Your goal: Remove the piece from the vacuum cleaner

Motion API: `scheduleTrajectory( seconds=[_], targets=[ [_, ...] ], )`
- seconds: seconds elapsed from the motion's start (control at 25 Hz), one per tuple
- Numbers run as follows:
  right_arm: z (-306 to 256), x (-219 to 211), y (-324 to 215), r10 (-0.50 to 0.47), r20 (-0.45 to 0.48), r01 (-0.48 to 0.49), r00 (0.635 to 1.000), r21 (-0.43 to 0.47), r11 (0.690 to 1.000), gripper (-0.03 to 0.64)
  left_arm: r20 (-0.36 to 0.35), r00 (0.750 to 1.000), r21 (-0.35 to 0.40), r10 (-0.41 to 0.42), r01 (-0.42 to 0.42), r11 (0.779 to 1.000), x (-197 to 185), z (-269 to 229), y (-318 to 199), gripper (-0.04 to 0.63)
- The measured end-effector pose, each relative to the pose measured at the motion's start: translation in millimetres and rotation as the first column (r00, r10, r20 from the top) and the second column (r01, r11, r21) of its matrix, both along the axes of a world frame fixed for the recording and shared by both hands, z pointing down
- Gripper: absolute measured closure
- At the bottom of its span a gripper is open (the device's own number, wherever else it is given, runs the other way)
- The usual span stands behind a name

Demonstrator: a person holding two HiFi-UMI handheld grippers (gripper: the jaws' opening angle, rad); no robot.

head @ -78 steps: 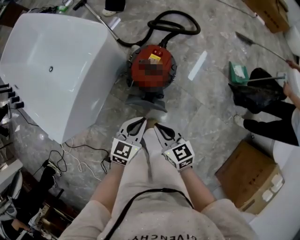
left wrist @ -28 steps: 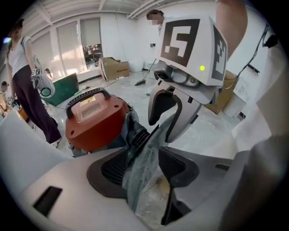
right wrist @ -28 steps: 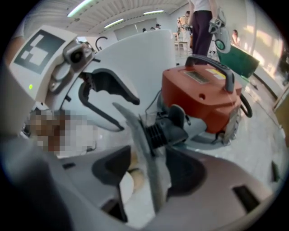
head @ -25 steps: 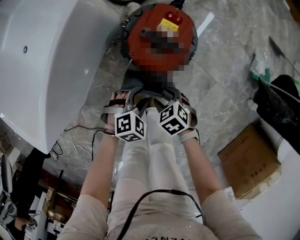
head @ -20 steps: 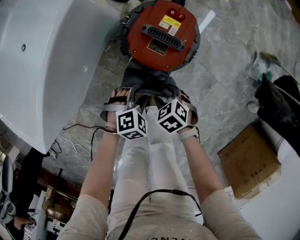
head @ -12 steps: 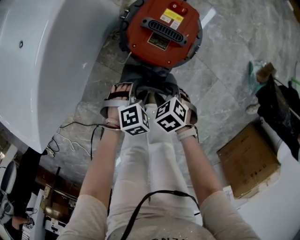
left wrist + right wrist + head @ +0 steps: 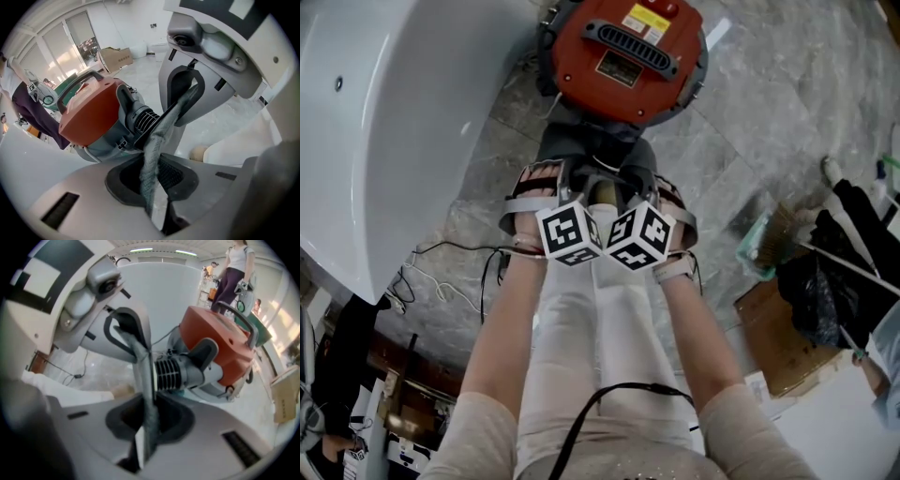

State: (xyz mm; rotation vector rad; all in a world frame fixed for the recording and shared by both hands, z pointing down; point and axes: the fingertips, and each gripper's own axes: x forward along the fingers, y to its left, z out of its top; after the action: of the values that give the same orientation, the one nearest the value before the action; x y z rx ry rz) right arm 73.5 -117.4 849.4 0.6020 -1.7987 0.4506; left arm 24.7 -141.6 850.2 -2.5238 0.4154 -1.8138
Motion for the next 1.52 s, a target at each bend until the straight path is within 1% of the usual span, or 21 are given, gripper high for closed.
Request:
scheduleTrajectory(
  seconds=[0.16, 0.36, 0.48, 0.68, 0.8, 0.88, 1.04, 1.16, 1.24, 1.4, 1.52],
  targets=[
    [-2.6, -2.7, 4.4, 0.019, 0.008, -0.019, 1.000, 0.002, 1.000, 0.574, 0.015, 1.000, 0.024, 0.010, -0.011, 1.000, -4.5, -2.4, 4.0, 0.552],
    [-5.0, -4.4, 6.4, 0.043, 0.021, -0.043, 0.999, 0.017, 0.999, 0.575, 0.023, 1.000, 0.041, -0.004, 0.004, 0.999, -8.8, -4.3, 5.7, 0.555],
    [-4.8, -4.5, 6.7, 0.022, 0.008, -0.023, 1.000, 0.027, 0.999, 0.575, 0.040, 0.999, 0.046, -0.019, 0.017, 0.999, -11.6, -3.0, 5.2, 0.557],
    [-5.6, -4.6, 5.8, 0.035, 0.004, -0.036, 0.999, 0.044, 0.998, 0.575, 0.022, 0.999, 0.040, -0.043, 0.042, 0.998, -12.3, -1.3, 5.1, 0.558],
    [-7.4, -4.4, 6.2, 0.044, 0.000, -0.044, 0.999, 0.047, 0.998, 0.575, 0.015, 0.999, 0.037, -0.040, 0.039, 0.999, -11.9, -2.5, 5.2, 0.560],
    [-8.6, -5.7, 8.3, 0.043, -0.002, -0.043, 0.999, 0.046, 0.998, 0.575, 0.014, 0.999, 0.032, -0.035, 0.034, 0.999, -13.0, -3.1, 8.1, 0.560],
    [-5.2, -5.7, 8.0, 0.037, -0.017, -0.036, 0.999, 0.045, 0.998, 0.575, -0.001, 0.999, 0.015, -0.050, 0.050, 0.999, -13.9, 1.8, 11.1, 0.560],
    [2.7, -6.8, 11.5, 0.027, -0.015, -0.027, 1.000, 0.030, 0.999, 0.575, 0.011, 0.999, -0.019, -0.050, 0.050, 0.999, -16.1, 9.7, 18.3, 0.560],
    [6.4, -8.7, 19.0, 0.010, -0.011, -0.010, 1.000, 0.022, 1.000, 0.574, 0.020, 0.999, -0.034, -0.043, 0.044, 0.998, -18.2, 11.5, 28.1, 0.560],
    [0.6, -18.5, 39.1, -0.030, 0.004, 0.030, 1.000, 0.013, 0.999, 0.574, 0.016, 0.999, -0.036, -0.038, 0.039, 0.999, -26.9, 5.8, 48.2, 0.560],
    [-7.4, -25.2, 56.3, -0.036, 0.030, 0.036, 0.999, -0.003, 0.999, 0.575, 0.022, 0.999, -0.056, -0.040, 0.042, 0.998, -33.4, 2.3, 64.8, 0.561]
  ],
)
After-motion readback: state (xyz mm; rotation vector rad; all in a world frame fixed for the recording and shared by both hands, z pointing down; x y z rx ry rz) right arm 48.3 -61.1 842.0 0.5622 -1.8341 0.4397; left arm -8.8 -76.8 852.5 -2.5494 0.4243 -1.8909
